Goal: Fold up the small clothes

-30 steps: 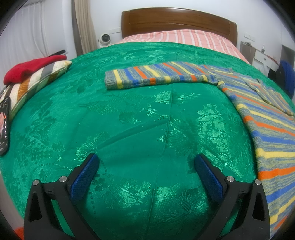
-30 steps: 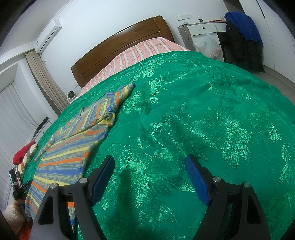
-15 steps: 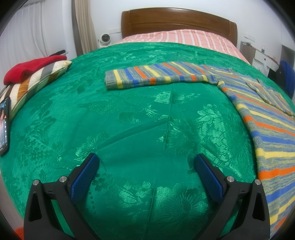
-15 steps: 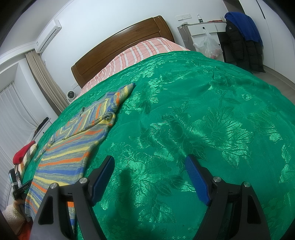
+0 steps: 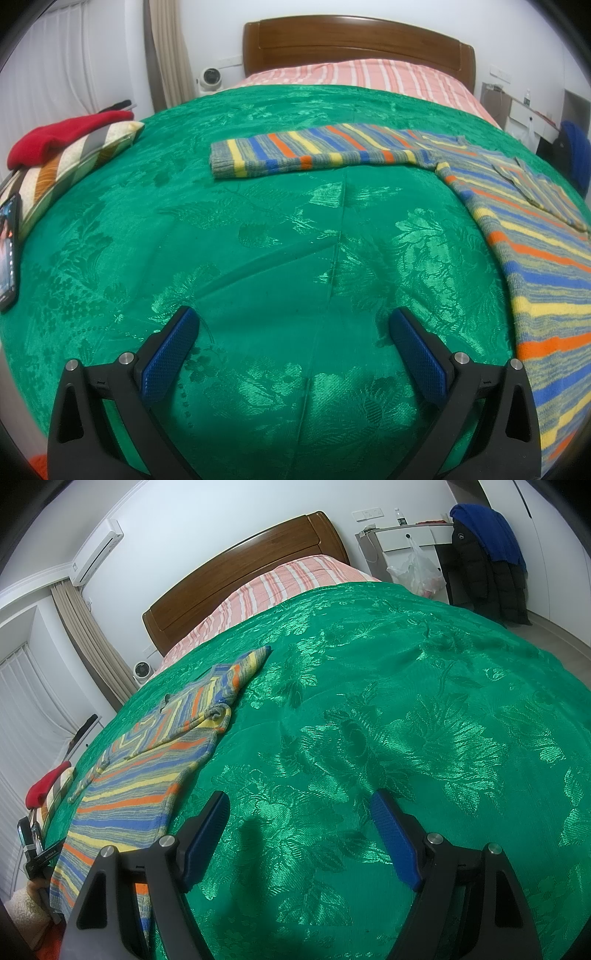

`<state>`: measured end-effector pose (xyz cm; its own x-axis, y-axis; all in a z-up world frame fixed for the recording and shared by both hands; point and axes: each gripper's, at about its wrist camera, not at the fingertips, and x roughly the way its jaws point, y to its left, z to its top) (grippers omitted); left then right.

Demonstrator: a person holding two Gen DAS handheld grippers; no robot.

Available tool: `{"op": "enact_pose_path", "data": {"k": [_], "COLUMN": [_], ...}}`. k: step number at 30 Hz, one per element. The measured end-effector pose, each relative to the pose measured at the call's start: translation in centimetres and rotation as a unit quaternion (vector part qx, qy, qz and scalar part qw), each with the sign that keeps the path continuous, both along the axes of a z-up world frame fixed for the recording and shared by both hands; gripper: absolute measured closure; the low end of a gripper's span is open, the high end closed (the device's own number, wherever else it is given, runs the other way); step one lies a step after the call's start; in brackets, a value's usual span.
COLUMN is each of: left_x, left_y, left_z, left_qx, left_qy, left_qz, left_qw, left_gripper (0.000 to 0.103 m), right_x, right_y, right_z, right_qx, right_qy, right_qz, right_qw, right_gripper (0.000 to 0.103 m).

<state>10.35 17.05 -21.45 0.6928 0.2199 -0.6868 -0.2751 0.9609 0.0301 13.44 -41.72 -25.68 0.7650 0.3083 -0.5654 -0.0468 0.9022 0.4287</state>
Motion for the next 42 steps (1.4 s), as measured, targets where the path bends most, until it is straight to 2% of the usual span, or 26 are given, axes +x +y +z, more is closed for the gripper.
{"op": "enact_pose_path", "data": {"k": [35, 42], "left_x": [-0.07, -0.03], "left_y": [-0.04, -0.33], "left_z": [0.0, 0.43], "left_qx": [0.001, 0.004], "left_qy": [0.0, 0.01], "left_qz": [0.0, 0.001], "left_qw": [1.0, 0.9999], "left_gripper": [0.0, 0.0], "right_x": [0.01, 0.0], "right_y": [-0.01, -0.04], "right_z": [-0.04, -0.04], "right_qx": [0.0, 0.0], "right_qy": [-0.001, -0.001], "right_qz": [0.0, 0.001], "right_qw": [1.0, 1.0], "right_gripper": [0.025, 0.025]}}
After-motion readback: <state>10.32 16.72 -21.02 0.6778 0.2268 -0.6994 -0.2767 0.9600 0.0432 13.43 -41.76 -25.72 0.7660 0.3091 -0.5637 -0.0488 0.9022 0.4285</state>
